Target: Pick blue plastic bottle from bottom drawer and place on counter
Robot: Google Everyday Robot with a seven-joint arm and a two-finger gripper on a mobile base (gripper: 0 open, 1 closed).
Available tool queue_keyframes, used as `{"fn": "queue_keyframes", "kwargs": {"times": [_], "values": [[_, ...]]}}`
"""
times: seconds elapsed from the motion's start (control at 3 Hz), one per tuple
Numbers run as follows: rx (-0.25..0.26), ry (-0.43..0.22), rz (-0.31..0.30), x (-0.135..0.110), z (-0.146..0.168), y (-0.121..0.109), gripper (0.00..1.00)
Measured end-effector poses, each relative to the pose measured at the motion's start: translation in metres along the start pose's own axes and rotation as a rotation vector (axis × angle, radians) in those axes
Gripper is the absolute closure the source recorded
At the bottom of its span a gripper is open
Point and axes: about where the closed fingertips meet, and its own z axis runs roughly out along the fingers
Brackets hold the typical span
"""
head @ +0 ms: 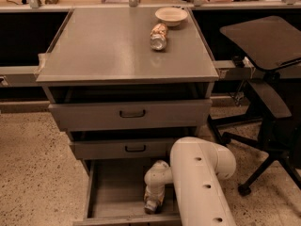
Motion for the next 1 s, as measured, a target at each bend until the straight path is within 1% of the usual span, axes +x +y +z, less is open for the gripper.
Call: {"fn": "queue_keyframes", "kwargs": {"times": [0.33,0.67,1.0], "values": [[0.085,0.041,0.047,0.016,-0.024,-0.009,0.73],[0.303,0.16,0.043,0.028,-0.109,-0.024,0.96],[0.53,0.262,-0.057,0.011,-0.207,-0.025,1.0]]}}
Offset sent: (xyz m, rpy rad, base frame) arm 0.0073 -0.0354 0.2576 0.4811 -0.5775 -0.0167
